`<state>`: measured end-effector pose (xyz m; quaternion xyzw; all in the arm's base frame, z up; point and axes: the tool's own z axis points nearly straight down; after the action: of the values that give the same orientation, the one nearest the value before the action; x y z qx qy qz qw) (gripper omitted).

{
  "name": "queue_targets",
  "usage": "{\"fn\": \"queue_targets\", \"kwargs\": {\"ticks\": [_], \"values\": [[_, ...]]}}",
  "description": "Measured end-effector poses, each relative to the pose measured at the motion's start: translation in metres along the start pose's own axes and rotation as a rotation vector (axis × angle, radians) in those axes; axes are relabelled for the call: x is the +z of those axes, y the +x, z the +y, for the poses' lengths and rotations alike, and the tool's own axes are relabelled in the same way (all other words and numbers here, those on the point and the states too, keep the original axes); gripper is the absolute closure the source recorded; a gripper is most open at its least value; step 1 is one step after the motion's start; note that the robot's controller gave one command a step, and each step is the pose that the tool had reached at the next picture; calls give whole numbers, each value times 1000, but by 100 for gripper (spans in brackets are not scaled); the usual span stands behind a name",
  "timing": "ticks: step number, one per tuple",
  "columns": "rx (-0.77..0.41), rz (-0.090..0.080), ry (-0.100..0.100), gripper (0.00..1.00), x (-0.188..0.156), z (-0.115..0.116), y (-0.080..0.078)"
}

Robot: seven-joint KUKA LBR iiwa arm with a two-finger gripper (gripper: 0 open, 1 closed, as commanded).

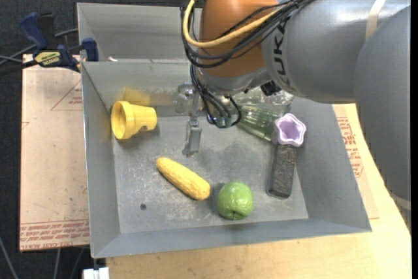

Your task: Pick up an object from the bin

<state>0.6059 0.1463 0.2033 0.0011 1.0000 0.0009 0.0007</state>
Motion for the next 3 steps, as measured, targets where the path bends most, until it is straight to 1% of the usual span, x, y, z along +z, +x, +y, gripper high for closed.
{"fn": "queue_targets", "kwargs": {"ticks": [1,2,3], "values": [[0,0,0,0,0,0,0],[11,-10,-2,0,34,0,6],[-35,-5,-1,0,95,1,9]]}}
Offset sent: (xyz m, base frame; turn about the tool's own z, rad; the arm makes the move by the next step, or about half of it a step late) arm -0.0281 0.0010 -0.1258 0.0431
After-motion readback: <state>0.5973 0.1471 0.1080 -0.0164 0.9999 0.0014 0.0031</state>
